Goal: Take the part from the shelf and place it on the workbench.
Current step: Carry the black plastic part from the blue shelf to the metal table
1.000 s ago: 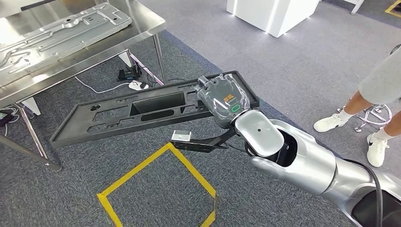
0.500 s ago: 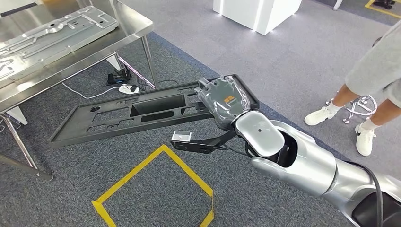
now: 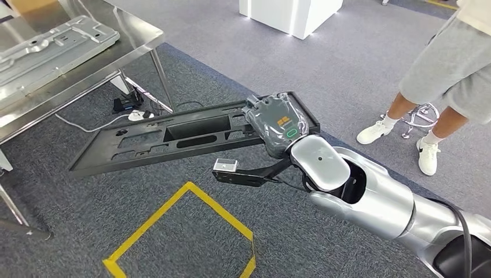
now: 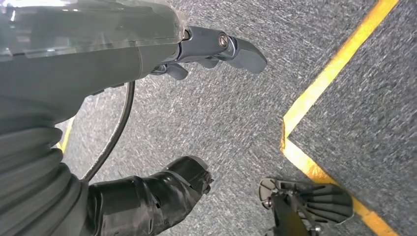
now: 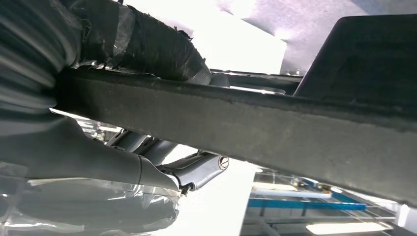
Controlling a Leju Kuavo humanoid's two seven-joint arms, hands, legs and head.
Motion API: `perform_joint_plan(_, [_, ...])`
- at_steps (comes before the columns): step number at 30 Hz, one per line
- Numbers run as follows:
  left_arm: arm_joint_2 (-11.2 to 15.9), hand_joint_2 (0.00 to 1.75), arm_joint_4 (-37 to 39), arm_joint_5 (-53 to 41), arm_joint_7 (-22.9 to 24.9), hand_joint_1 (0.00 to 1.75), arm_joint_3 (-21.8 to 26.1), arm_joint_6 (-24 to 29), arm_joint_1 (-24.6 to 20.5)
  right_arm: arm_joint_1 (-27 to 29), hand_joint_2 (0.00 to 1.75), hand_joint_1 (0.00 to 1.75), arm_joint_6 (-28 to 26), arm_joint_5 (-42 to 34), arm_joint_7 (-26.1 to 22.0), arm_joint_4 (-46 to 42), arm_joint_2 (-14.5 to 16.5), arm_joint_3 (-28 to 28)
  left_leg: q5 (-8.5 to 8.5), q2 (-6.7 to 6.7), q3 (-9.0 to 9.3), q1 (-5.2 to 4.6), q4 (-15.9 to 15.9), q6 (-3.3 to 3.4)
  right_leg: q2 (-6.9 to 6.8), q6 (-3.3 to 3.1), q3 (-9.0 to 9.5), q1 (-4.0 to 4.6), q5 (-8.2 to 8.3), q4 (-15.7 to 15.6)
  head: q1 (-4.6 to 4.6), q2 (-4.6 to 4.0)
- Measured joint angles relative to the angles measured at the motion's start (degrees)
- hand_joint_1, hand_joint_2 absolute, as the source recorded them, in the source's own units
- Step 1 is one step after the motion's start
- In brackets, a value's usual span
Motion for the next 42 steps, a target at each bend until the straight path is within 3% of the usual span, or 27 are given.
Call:
perform_joint_plan(4, [-0.07, 1.75, 0.0, 0.01, -0.05, 0.0, 0.0, 0.09, 0.04, -0.02, 1.75, 1.75, 0.16, 1.3, -0.35, -0.02, -0.03, 0.0, 0.83, -1.35, 0.33, 0.15, -1.28, 0.85, -0.81, 1.12, -0.27, -0.01, -0.82, 0.65, 0.09, 0.0])
perform_joint_plan(6, [-0.13, 1.75, 0.0, 0.02, -0.1, 0.0, 0.0, 0.12, 0.09, -0.14, 1.75, 1.75, 0.51, 1.93, -0.42, -0.02, -0.07, 0.01, 1.31, -1.93, 0.54, 0.41, -1.87, 1.22, -0.48, 1.51, -2.44, -0.01, -3.81, 5.43, 0.22, 0.0])
perform_joint_plan(8, [-0.14, 1.75, 0.0, 0.02, -0.14, 0.0, 0.0, 0.13, 0.09, -0.1, 1.75, 1.75, 0.82, 2.22, -0.49, -0.02, -0.08, 0.08, 1.37, -2.66, 0.39, 0.39, -1.83, 1.39, -0.24, 1.72, -5.8, -0.02, -7.04, 12.52, 0.3, 0.0])
perform_joint_plan(9, [-0.14, 1.75, 0.0, 0.03, -0.14, 0.0, 0.0, 0.13, 0.09, -0.01, 1.75, 1.75, 0.91, 2.26, -0.54, -0.02, -0.08, 0.15, 1.35, -3.11, 0.34, 0.4, -1.73, 1.39, -0.21, 1.8, -6.82, -0.06, -7.43, 14.59, 0.3, 0.0])
perform_joint_plan(10, [-0.14, 1.75, 0.0, 0.05, -0.15, 0.0, 0.0, 0.13, 0.11, 0.05, 1.75, 1.75, 0.97, 2.27, -0.6, -0.02, -0.09, 0.22, 1.32, -3.64, 0.3, 0.42, -1.59, 1.36, -0.18, 1.85, -6.86, -0.14, -6.72, 14.62, 0.31, 0.0])
perform_joint_plan(12, [-0.16, 1.75, 0.0, 0.09, -0.16, 0.0, 0.0, 0.13, 0.13, 0.09, 1.75, 1.75, 1.01, 2.29, -0.68, -0.02, -0.11, 0.3, 1.13, -4.8, 0.23, 0.5, -1.14, 1.1, 0.66, 1.88, -4.1, -0.45, -2.99, 8.97, 0.32, 0.0])
perform_joint_plan(14, [-0.2, 1.75, 0.0, 0.19, -0.16, 0.0, 0.0, 0.13, 0.08, 0.02, 1.75, 1.75, 1.0, 2.34, -0.7, -0.03, -0.16, 0.31, 0.81, -5.9, -0.3, 0.46, -0.37, 0.57, 2.82, 1.77, -0.93, -0.83, -0.86, 2.63, 0.27, 0.0])
perform_joint_plan(16, [-0.2, 1.75, 0.0, 0.31, -0.14, 0.0, 0.0, 0.2, 0.03, -0.01, 1.75, 1.75, 0.98, 2.43, -0.73, -0.05, -0.21, 0.31, 0.85, -6.98, -1.01, 0.64, 0.04, -0.06, 3.65, 1.45, -0.01, -0.8, -0.98, 0.68, 0.24, 0.0])
perform_joint_plan(18, [-0.23, 1.75, 0.0, 0.37, -0.12, 0.0, 0.0, 0.25, 0.24, -0.01, 1.75, 1.75, 1.01, 2.6, -0.75, -0.05, -0.23, 0.32, 0.96, -7.55, -1.41, 0.91, 0.16, -0.67, 2.46, 0.85, 0.14, -0.72, -0.76, 0.29, 0.25, 0.0])
perform_joint_plan(20, [-0.37, 1.75, 0.0, 0.42, -0.12, 0.0, 0.0, 0.24, 0.45, -0.12, 1.75, 1.75, 1.05, 2.79, -0.73, -0.08, -0.25, 0.33, -0.4, -5.73, -2.56, 0.92, 2.38, -1.28, 1.25, 0.19, 0.48, -0.77, -0.54, -0.22, 0.0, 0.0])
perform_joint_plan(22, [-0.49, 1.75, 0.0, 0.44, -0.12, 0.0, 0.0, 0.23, 0.34, -0.22, 1.75, 1.75, 1.07, 2.87, -0.72, -0.15, -0.25, 0.33, -3.59, -3.28, -5.77, 1.08, 8.85, -1.88, 0.0, -0.22, 0.64, -0.6, -0.54, -0.39, -0.24, 0.0])
perform_joint_plan(24, [-0.49, 1.75, 0.0, 0.45, -0.12, 0.0, 0.0, 0.23, 0.25, -0.21, 1.75, 1.75, 1.13, 2.87, -0.72, -0.18, -0.25, 0.36, -5.63, -2.52, -9.06, 1.35, 15.15, -2.26, -1.35, -0.39, 0.64, -0.43, -0.64, -0.37, -0.25, 0.0])
perform_joint_plan(25, [-0.5, 1.75, 0.0, 0.45, -0.12, 0.0, 0.0, 0.23, 0.28, -0.19, 1.75, 1.75, 1.17, 2.87, -0.73, -0.17, -0.25, 0.4, -5.21, -2.37, -9.43, 1.43, 15.7, -2.33, -1.99, -0.41, 0.65, -0.4, -0.7, -0.35, -0.25, 0.0])
perform_joint_plan(27, [-0.52, 1.75, 0.0, 0.47, -0.13, 0.0, 0.0, 0.23, 0.39, -0.2, 1.75, 1.75, 1.22, 2.87, -0.73, -0.19, -0.25, 0.47, -1.9, -1.35, -6.71, 1.46, 10.34, -2.23, -3.18, -0.33, 0.77, -0.35, -0.87, -0.29, -0.26, 0.0])
perform_joint_plan(29, [-0.53, 1.75, 0.0, 0.49, -0.14, 0.0, 0.0, 0.23, 0.3, -0.32, 1.75, 1.75, 1.23, 2.87, -0.72, -0.2, -0.26, 0.48, 0.65, 1.42, -2.79, 1.0, 2.74, -1.75, -4.26, -0.01, 0.96, -0.14, -1.12, -0.22, -0.22, 0.0])
perform_joint_plan(31, [-0.53, 1.75, 0.0, 0.5, -0.14, 0.0, 0.0, 0.23, 0.12, -0.46, 1.75, 1.75, 1.27, 2.87, -0.73, -0.2, -0.27, 0.48, 1.04, 2.48, -1.41, 0.44, -0.19, -1.12, -5.28, 0.53, 1.17, 0.06, -1.33, -0.26, -0.15, 0.0])
perform_joint_plan(33, [-0.53, 1.75, 0.0, 0.51, -0.13, 0.0, 0.0, 0.24, 0.08, -0.56, 1.75, 1.75, 1.61, 2.85, -0.74, -0.2, -0.28, 0.48, 1.3, 0.95, -1.33, 0.36, -0.46, -0.53, -6.37, 1.16, 1.41, 0.07, -1.56, -0.38, -0.11, 0.01])
perform_joint_plan(34, [-0.55, 1.75, 0.0, 0.52, -0.13, 0.0, 0.0, 0.25, 0.12, -0.63, 1.75, 1.75, 1.97, 2.8, -0.69, -0.15, -0.29, 0.48, 1.5, 0.26, -1.15, 0.45, -0.78, -0.28, -6.02, 1.48, 1.41, -0.07, -1.99, -0.03, -0.06, 0.01])
perform_joint_plan(36, [-0.58, 1.75, 0.0, 0.58, -0.15, 0.0, 0.0, 0.25, 0.18, -1.17, 1.75, 1.75, 3.17, 2.59, -0.5, 0.02, -0.33, 0.52, 1.89, -1.0, -0.77, 0.72, -1.32, 0.36, -3.55, 1.91, -0.08, -0.26, -4.33, 3.56, 0.11, 0.01])
perform_joint_plan(37, [-0.6, 1.75, 0.0, 0.63, -0.22, 0.0, 0.0, 0.23, 0.2, -1.64, 1.75, 1.75, 3.96, 2.35, -0.31, 0.24, -0.34, 0.56, 1.96, -1.58, -0.79, 0.73, -1.39, 0.61, -1.89, 1.96, -1.73, -0.38, -6.1, 7.03, 0.22, 0.01])
perform_joint_plan(39, [-0.63, 1.75, 0.0, 0.77, -0.39, 0.0, 0.0, 0.16, 0.14, -2.92, 1.75, 1.75, 5.99, 1.61, 0.35, 0.95, -0.34, 0.74, 2.04, -2.97, -0.91, 0.7, -1.3, 1.0, -0.48, 1.95, -5.31, -0.36, -8.57, 13.92, 0.34, 0.0])
perform_joint_plan(40, [-0.65, 1.75, 0.0, 0.82, -0.46, 0.0, 0.0, 0.12, 0.13, -3.62, 1.75, 1.75, 7.06, 1.15, 0.78, 1.42, -0.36, 0.85, 2.04, -3.82, -0.94, 0.7, -1.21, 1.0, -0.27, 1.96, -6.08, -0.39, -8.38, 15.21, 0.34, 0.0])
perform_joint_plan(41, [-0.66, 1.75, 0.0, 0.87, -0.49, 0.0, 0.0, 0.09, 0.14, -4.42, 1.75, 1.75, 8.01, 0.68, 1.14, 1.91, -0.39, 0.95, 2.01, -4.78, -0.94, 0.73, -1.06, 0.96, -0.11, 1.94, -5.7, -0.45, -7.0, 14.12, 0.35, 0.0])
perform_joint_plan(42, [-0.67, 1.75, 0.0, 0.93, -0.51, 0.0, 0.0, 0.08, 0.15, -5.28, 1.75, 1.75, 8.71, 0.24, 1.4, 2.37, -0.43, 1.02, 1.94, -5.73, -0.94, 0.79, -0.83, 0.85, 0.36, 1.89, -4.32, -0.56, -4.89, 11.02, 0.37, 0.0])
